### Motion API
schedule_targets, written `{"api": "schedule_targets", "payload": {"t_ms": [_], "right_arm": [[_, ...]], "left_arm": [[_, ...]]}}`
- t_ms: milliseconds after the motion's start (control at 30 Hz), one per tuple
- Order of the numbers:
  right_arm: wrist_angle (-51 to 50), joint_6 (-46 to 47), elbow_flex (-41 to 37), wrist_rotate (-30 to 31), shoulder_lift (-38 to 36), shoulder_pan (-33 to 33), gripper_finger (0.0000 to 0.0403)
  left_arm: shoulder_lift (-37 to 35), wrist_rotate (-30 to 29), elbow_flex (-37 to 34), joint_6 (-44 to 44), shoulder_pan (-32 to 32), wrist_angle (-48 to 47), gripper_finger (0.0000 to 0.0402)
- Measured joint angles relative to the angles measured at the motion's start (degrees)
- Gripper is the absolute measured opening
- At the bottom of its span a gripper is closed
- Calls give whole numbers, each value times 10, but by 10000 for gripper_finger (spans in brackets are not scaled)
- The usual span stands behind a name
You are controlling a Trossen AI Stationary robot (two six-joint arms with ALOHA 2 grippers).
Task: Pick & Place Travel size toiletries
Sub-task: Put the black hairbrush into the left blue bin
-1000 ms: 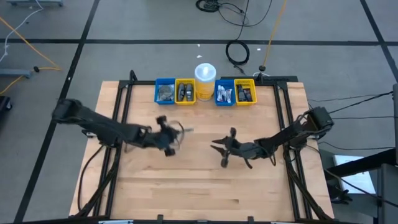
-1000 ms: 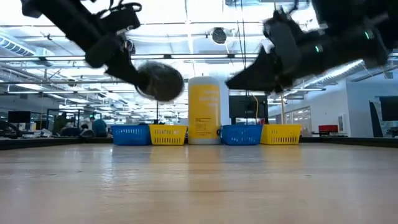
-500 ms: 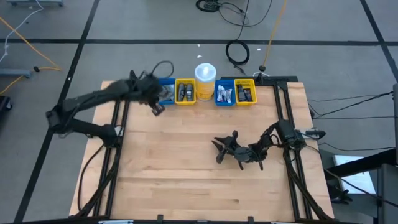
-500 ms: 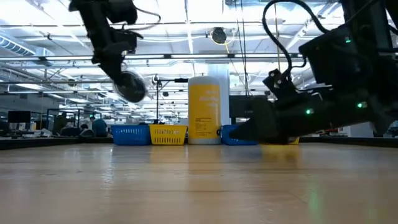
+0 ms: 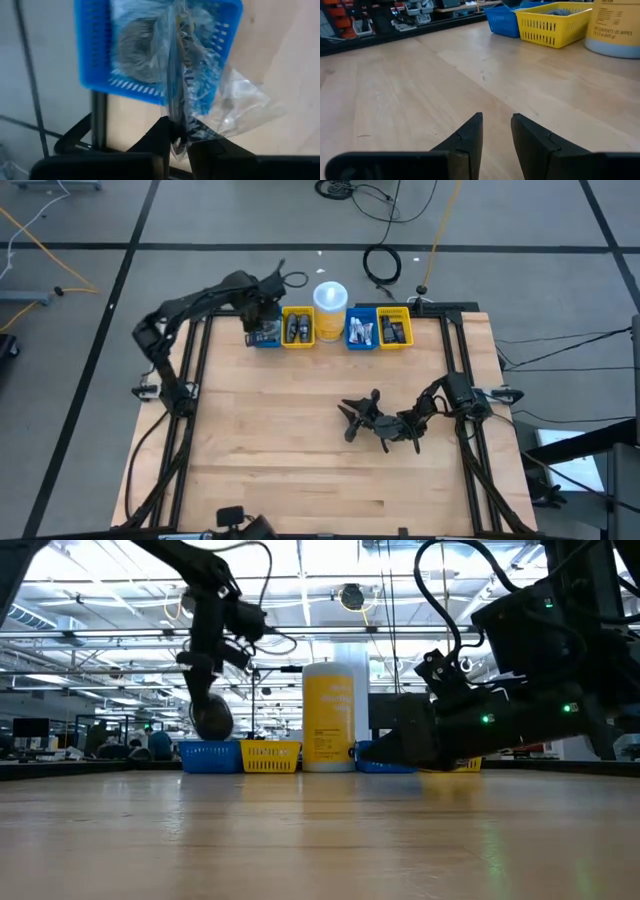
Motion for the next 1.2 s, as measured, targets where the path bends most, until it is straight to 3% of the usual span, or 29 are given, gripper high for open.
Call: {"api": "schedule_targets", "payload": {"t_ms": [167,400,600,700,1033,1200], "right_arm": [[-8,1,0,0,0,2,98],[-17,3,0,0,0,2,98],[-18,3,0,0,0,2,98],[-18,2,0,0,0,2,98],[-18,3,0,0,0,2,98],[-19,3,0,0,0,2,98]], "left_arm": [[42,1,2,49,0,-25,63],[38,2,16,32,-1,-83,45],[28,84,26,84,5,-91,13],[40,79,26,95,16,-73,10],[65,45,25,56,32,-35,87],[74,59,25,37,49,-36,131]]}}
